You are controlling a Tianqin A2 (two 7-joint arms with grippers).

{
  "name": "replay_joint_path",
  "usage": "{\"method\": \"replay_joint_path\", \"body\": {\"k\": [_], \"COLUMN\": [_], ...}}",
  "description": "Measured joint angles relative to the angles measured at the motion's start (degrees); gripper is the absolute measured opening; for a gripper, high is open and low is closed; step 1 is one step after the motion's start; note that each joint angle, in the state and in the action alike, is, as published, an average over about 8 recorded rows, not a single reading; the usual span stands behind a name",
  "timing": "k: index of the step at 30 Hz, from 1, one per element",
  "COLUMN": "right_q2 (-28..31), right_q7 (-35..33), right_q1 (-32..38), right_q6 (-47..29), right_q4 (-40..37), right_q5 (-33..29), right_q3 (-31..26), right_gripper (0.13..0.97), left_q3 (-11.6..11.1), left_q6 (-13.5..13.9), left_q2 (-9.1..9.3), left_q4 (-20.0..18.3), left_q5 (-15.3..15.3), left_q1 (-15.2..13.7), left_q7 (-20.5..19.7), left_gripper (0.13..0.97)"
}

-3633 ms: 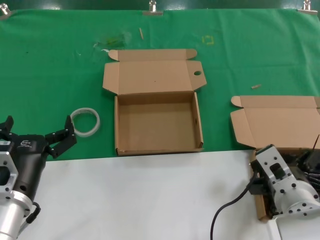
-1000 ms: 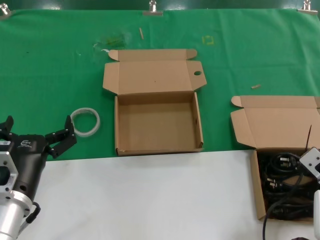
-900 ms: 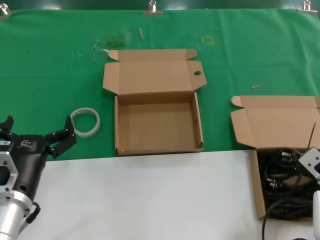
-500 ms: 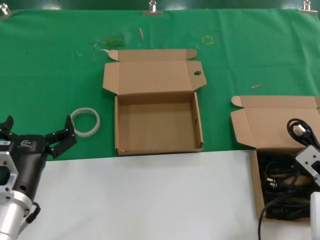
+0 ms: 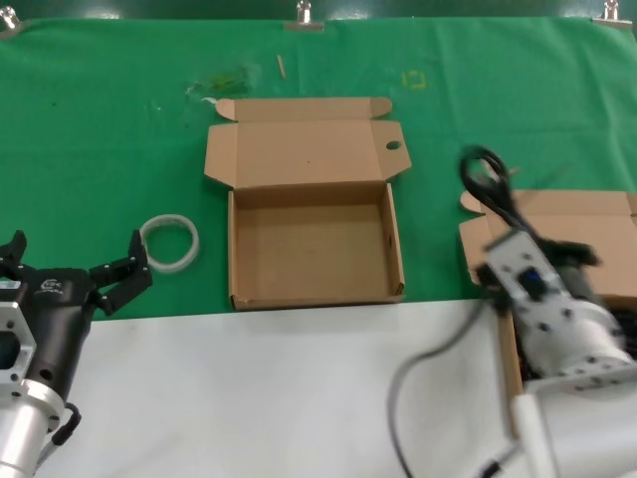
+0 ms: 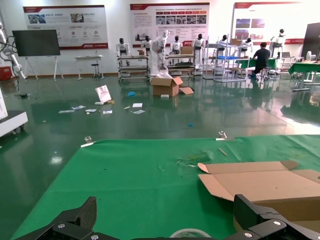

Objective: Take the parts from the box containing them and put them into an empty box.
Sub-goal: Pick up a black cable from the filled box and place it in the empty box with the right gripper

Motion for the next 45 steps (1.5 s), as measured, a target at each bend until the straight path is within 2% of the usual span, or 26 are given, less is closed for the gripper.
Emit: {"method": "replay_joint_path", "body": {"k": [8, 14, 23, 32, 41, 45], "right_q2": [0.3, 0.58, 1.11, 2.19, 2.43, 2.43], "right_q7": [13.47, 18.58, 21.72, 24.1, 24.14, 24.14], "right_q1": [5.8, 9.22, 10.16, 9.98, 9.97, 9.97], "right_q6": [-5.89, -9.94, -12.9, -14.64, -14.66, -14.66], "right_q4": [-5.09, -11.06, -16.0, -17.17, -17.19, -17.19], "right_q5": [0.0, 0.0, 0.0, 0.0, 0.0, 0.0], "right_q3": [-15.8, -22.17, -23.89, -23.79, -23.79, -23.79], "right_gripper": [0.232, 0.232, 0.232, 0.232, 0.27, 0.321], "left_q3": [0.0, 0.0, 0.0, 0.0, 0.0, 0.0], "left_q6": [0.0, 0.0, 0.0, 0.0, 0.0, 0.0], "left_q2": [0.0, 0.0, 0.0, 0.0, 0.0, 0.0], "left_q4": [0.0, 0.0, 0.0, 0.0, 0.0, 0.0], "left_q5": [0.0, 0.0, 0.0, 0.0, 0.0, 0.0], "left_q1": [0.0, 0.0, 0.0, 0.0, 0.0, 0.0], "left_q7": [0.0, 0.0, 0.0, 0.0, 0.0, 0.0], "left_gripper": [0.966, 0.966, 0.966, 0.966, 0.966, 0.966]}}
